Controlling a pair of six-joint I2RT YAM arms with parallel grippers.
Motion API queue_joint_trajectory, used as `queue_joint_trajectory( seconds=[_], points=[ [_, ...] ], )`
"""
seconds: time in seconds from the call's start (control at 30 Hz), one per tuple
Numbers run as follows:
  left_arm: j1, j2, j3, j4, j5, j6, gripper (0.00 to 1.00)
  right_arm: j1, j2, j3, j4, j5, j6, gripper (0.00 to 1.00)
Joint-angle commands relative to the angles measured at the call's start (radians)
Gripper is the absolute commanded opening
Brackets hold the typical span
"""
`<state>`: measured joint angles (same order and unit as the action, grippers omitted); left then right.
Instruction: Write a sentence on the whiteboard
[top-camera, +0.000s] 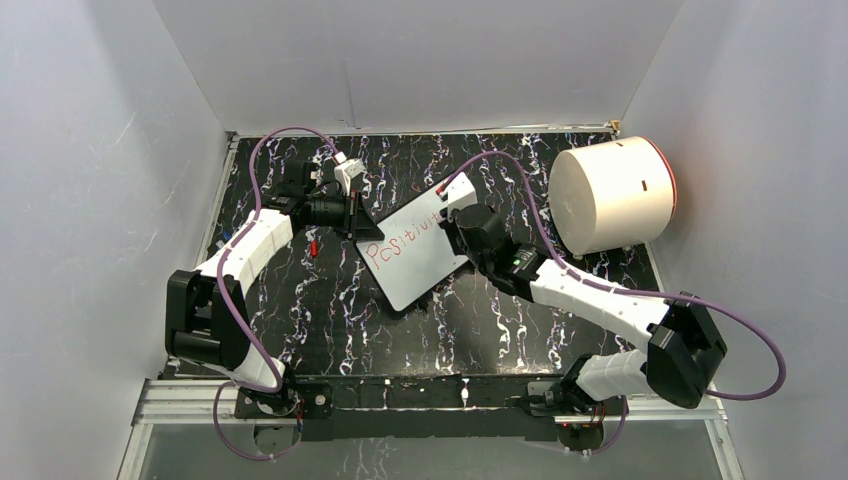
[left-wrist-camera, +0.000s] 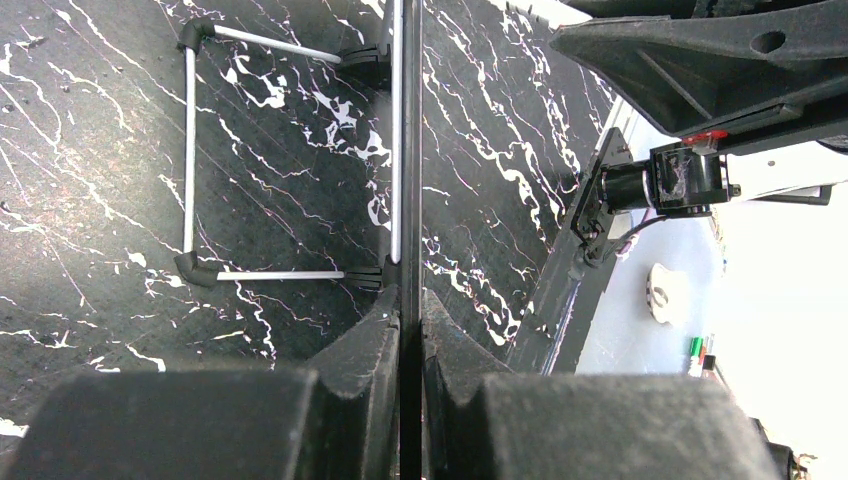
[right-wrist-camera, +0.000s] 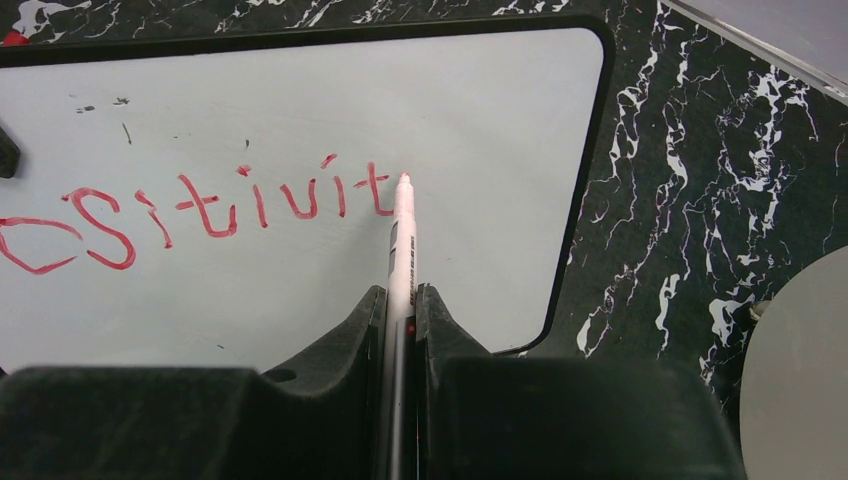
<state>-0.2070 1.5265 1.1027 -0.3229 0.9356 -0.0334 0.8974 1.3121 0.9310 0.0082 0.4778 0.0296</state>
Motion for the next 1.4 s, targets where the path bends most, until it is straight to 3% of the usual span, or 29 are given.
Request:
queue_joint_trajectory(
  seconds=[0.0,1.37],
  points=[
    [-0.014,0.035,-0.018,-0.087,-0.084,0.023,0.00,-0.012,-0.015,0.009,0.081,0.021,-0.011,0.00],
    [-0.013,0.034,-0.016,-0.089,-0.088,0.024,0.00,-0.034,0.022,-0.017,0.002,-0.009,0.025,0.00]
  ],
)
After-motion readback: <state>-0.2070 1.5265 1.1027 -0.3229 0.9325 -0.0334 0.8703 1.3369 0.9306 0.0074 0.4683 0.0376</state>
